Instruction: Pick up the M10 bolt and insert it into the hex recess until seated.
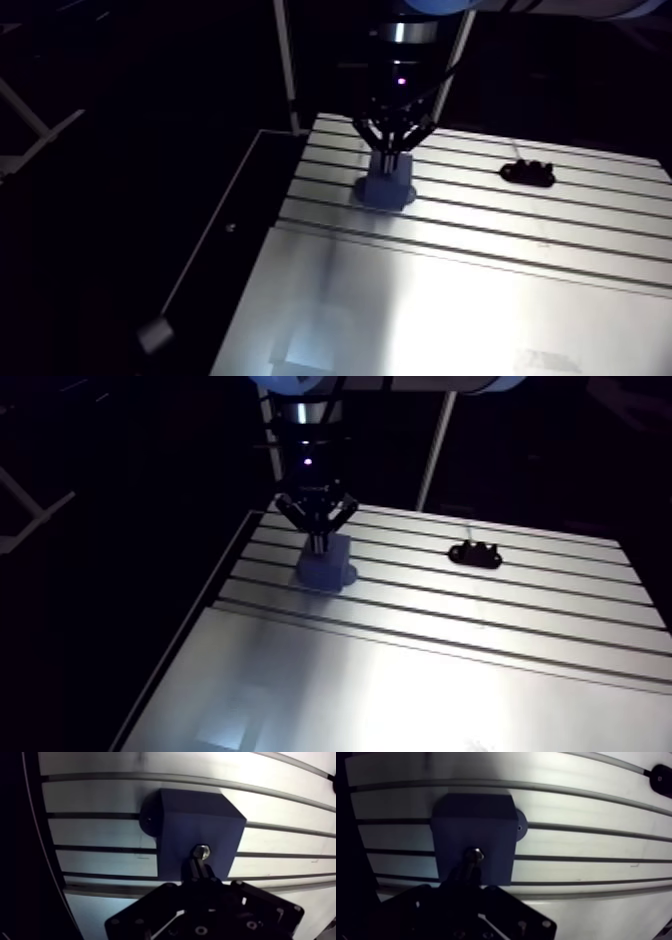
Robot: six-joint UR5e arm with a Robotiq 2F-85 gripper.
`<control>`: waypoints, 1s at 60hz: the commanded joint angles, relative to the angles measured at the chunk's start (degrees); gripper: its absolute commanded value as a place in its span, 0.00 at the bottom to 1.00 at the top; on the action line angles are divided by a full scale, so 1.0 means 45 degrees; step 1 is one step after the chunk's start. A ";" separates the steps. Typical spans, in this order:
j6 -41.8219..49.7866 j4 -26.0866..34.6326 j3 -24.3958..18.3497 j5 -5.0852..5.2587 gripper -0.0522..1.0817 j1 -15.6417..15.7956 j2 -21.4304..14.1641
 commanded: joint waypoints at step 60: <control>0.0000 0.0075 -0.0095 -0.0019 0.76 -0.0020 -0.0271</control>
